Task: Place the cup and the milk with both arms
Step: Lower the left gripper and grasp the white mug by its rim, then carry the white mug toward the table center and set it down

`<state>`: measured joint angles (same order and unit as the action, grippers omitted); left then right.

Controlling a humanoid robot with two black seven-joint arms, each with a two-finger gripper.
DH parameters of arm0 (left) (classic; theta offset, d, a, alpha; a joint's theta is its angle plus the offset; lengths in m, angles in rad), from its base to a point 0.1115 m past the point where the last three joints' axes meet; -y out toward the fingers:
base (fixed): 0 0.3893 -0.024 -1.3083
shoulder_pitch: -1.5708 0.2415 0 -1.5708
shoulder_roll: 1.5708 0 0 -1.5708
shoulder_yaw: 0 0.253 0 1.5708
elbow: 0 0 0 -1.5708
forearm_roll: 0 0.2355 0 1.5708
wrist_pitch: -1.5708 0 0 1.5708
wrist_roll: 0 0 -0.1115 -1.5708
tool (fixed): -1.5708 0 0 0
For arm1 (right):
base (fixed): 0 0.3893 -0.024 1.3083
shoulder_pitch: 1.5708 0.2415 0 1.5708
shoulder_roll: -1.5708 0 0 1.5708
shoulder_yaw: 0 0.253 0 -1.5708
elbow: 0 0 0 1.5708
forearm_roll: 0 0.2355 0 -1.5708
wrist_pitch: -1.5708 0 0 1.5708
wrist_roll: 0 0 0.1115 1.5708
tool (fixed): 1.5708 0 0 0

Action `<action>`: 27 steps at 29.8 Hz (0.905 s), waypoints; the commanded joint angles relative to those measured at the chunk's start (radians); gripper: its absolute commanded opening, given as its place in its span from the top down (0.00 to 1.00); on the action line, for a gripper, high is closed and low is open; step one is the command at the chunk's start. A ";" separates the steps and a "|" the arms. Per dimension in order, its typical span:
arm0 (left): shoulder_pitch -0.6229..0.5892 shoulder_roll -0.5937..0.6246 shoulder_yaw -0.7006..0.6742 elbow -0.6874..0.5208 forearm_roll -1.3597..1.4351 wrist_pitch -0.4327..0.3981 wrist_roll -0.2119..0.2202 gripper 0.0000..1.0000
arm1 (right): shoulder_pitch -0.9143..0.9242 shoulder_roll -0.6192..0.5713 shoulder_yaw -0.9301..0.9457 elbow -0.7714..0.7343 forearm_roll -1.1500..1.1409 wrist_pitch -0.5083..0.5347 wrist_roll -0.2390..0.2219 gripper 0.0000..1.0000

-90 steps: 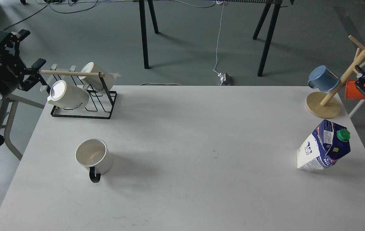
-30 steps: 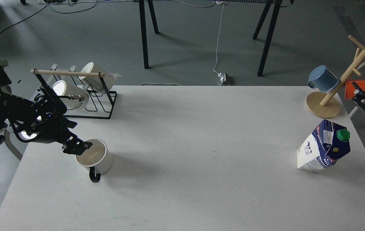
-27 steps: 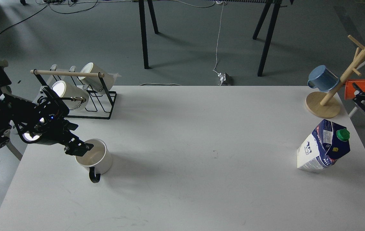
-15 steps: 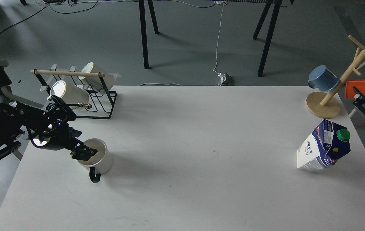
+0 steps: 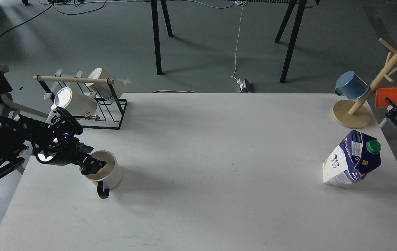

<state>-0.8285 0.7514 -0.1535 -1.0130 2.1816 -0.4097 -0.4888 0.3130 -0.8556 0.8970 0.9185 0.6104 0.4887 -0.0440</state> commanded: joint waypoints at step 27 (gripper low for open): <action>-0.009 0.060 0.017 -0.044 0.000 0.054 0.000 1.00 | -0.032 0.001 0.010 0.000 0.002 0.000 0.003 0.06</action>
<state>-0.8291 0.7877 -0.1334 -1.0235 2.1816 -0.3572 -0.4891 0.2793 -0.8565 0.9014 0.9175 0.6121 0.4887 -0.0413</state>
